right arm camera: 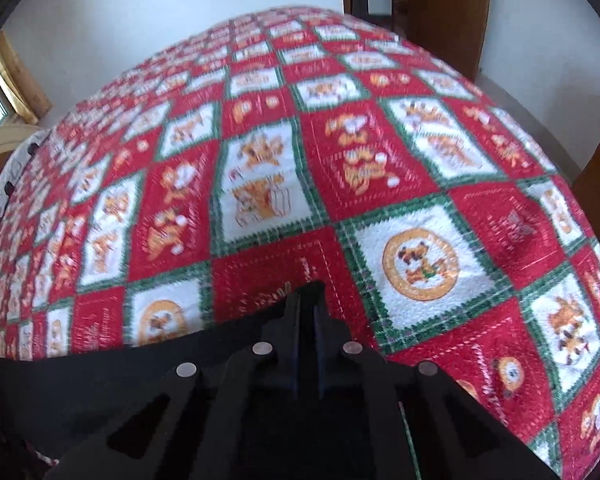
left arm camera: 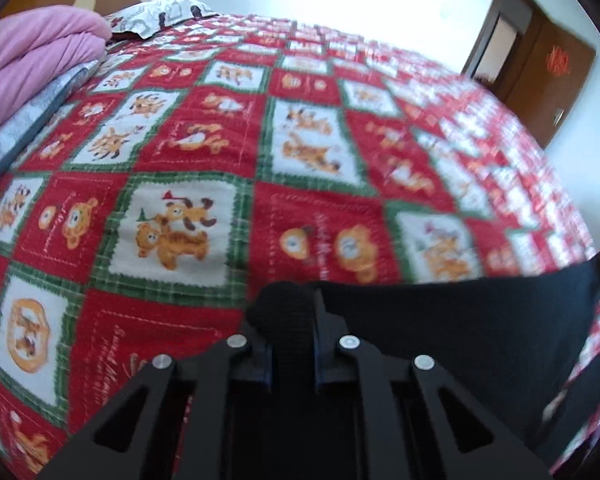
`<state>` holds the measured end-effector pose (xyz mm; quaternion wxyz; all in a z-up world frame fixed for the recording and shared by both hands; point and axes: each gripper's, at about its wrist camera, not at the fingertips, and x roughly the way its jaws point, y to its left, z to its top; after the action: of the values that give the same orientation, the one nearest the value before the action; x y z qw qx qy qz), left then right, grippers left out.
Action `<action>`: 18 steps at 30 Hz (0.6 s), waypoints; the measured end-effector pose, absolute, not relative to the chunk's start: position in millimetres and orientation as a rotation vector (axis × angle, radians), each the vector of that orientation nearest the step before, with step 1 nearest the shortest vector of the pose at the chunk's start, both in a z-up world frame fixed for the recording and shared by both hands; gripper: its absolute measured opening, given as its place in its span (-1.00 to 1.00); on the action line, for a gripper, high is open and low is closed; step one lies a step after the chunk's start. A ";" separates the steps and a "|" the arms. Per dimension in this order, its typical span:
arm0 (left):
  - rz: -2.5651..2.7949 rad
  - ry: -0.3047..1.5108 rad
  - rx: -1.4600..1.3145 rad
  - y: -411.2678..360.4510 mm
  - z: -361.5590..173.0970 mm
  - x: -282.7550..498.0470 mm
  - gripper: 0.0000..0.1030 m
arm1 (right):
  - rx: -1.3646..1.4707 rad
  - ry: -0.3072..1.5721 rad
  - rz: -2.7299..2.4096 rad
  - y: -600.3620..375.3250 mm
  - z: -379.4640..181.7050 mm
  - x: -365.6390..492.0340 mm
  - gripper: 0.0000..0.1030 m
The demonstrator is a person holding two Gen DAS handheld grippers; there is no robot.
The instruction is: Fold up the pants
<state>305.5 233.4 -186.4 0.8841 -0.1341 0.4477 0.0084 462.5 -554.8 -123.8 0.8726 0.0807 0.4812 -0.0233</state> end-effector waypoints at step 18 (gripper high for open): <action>-0.246 0.506 -0.477 257.5 -138.5 147.7 -0.73 | 0.317 0.702 -0.044 -615.3 -49.6 230.9 -0.89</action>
<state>147.7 257.5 -138.5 0.9327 -0.2333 0.2473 -0.1201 230.9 -615.3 -49.6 0.9265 0.1547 0.3425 -0.0216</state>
